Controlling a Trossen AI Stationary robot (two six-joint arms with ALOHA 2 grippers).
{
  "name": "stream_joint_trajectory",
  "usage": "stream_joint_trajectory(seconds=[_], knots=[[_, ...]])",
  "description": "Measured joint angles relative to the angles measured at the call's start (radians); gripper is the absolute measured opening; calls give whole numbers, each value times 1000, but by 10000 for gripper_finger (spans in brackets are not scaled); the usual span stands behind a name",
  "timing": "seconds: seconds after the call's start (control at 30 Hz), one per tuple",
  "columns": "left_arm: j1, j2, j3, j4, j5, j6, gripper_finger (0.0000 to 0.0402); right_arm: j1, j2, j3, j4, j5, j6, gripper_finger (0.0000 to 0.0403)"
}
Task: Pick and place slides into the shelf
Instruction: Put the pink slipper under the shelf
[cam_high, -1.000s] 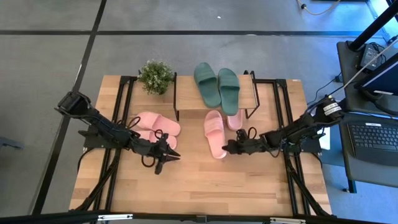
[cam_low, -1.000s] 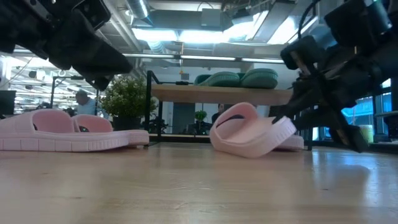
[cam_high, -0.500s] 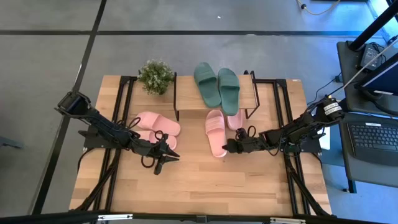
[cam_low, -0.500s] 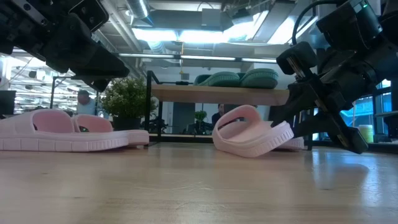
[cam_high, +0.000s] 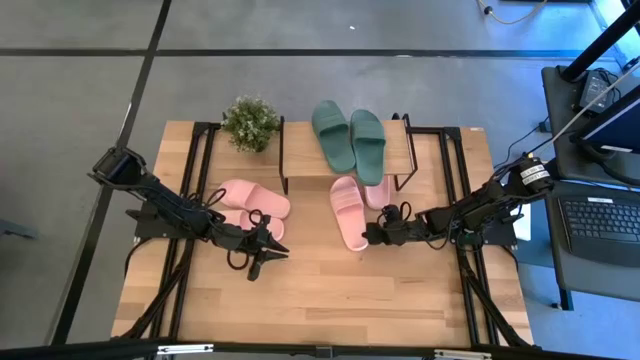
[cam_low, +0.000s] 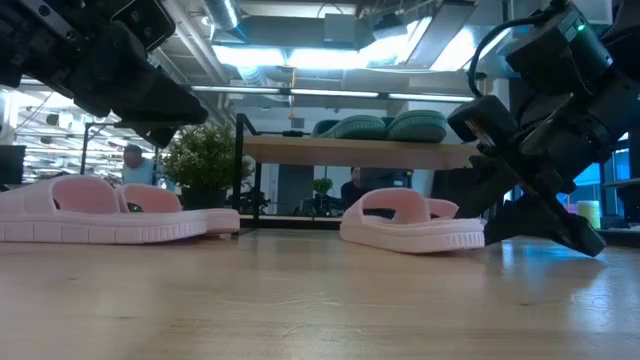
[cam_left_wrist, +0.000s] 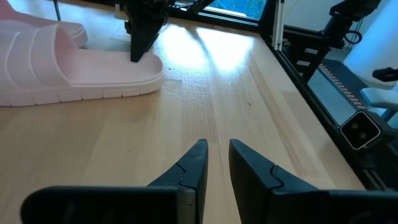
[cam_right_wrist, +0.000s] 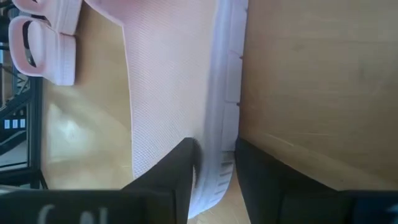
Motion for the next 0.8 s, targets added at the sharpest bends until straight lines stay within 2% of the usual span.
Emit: stream_joint_trajectory(seconds=[0.4, 0.63, 0.8], knots=[[0, 0, 0, 0, 0, -30, 57, 0, -25, 0, 0, 51, -28, 118], [-1, 0, 0, 0, 0, -51, 57, 0, -61, 0, -41, 37, -108, 118], [0, 1, 0, 0, 0, -50, 57, 0, -61, 0, -139, 14, -8, 118]])
